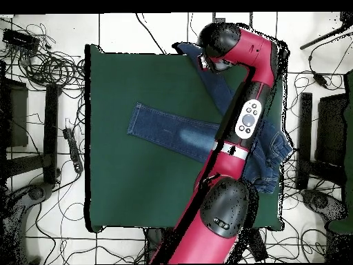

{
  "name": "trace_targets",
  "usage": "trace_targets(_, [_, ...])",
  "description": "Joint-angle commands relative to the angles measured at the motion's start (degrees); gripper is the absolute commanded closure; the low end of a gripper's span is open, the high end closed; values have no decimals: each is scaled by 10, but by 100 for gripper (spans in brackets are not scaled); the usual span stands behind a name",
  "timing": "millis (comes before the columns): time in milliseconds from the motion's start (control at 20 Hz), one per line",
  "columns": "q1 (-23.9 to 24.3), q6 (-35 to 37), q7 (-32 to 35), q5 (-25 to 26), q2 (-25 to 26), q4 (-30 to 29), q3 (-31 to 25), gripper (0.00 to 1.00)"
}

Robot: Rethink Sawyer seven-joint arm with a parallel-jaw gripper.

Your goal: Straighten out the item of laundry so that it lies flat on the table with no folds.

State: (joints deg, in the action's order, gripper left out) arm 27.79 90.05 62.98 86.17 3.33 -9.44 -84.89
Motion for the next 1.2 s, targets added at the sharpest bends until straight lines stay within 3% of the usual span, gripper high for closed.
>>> trace_targets(50, [2,70,-176,38,-11,-38,-12,0])
trace_targets(700, [9,76,-231,106,-13,-24,-44,0])
trace_targets(950, [16,59,-217,85,-4,-38,-27,0])
trace_targets(1200, [18,48,-227,96,0,-35,-31,0])
